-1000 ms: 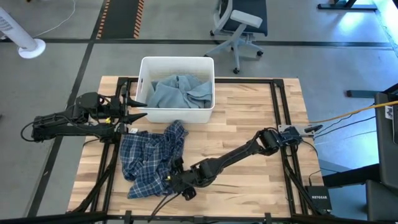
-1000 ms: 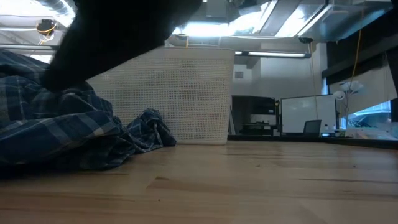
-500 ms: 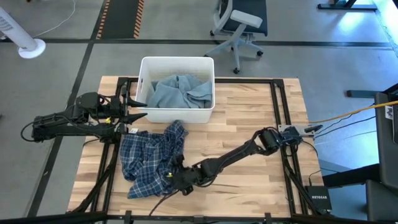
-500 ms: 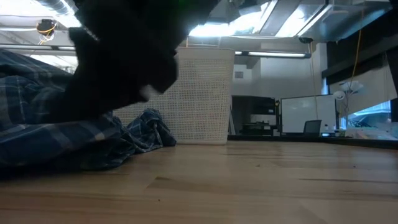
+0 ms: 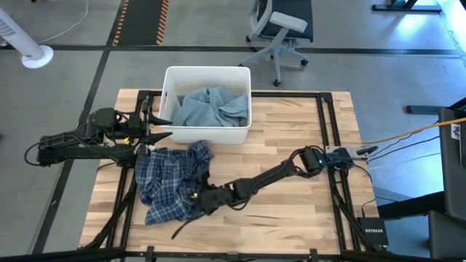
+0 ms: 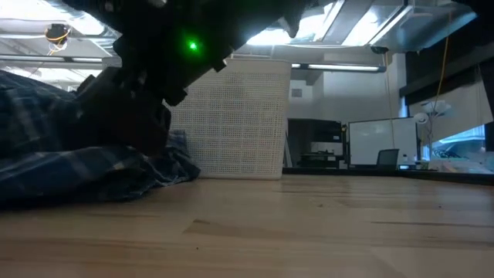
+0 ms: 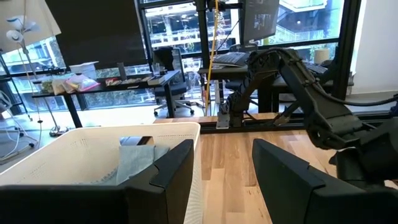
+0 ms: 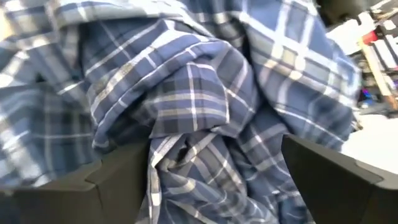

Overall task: Sort clothes
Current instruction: Put the blue plaid shirt into the white bin

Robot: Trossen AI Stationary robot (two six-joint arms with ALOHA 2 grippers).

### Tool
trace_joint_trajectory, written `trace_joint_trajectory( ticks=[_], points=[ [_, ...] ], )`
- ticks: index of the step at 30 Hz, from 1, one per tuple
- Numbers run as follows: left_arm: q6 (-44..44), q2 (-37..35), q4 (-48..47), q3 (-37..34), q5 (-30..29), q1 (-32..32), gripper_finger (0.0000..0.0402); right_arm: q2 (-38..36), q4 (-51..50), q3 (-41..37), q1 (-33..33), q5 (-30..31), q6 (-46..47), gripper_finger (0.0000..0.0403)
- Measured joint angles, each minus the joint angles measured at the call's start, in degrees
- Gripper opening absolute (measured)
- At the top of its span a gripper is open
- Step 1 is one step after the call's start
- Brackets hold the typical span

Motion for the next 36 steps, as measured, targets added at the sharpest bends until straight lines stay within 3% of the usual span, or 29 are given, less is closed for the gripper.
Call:
trace_joint_trajectory(
  ticks=[4, 10, 19, 25, 32, 36],
  points=[
    [0.0, 0.0, 0.0, 0.0, 0.0, 0.0, 0.0159, 0.1, 2.3, 0.0, -1.5, 0.4, -2.4, 0.0360],
    [0.1, 0.0, 0.0, 0.0, 0.0, 0.0, 0.0159, 0.6, 6.8, 0.1, -4.4, -5.9, -5.0, 0.0360],
    [1.0, 0.0, 0.0, 0.0, 0.0, 0.0, 0.0159, 2.7, 13.4, 0.8, -7.5, -9.9, -9.3, 0.0360],
    [1.0, 0.0, 0.4, 0.0, 0.0, 0.0, 0.0159, 7.8, 13.1, 8.6, -8.9, -13.3, -11.0, 0.0360],
    [1.0, 0.0, 0.4, 0.0, 0.0, 0.0, 0.0159, 12.6, 6.1, 18.6, -10.8, -11.3, -10.6, 0.0360],
    [1.0, 0.0, 0.4, 0.0, 0.0, 0.0, 0.0159, 14.3, 5.0, 20.6, -12.8, -11.3, -9.6, 0.0360]
  ],
)
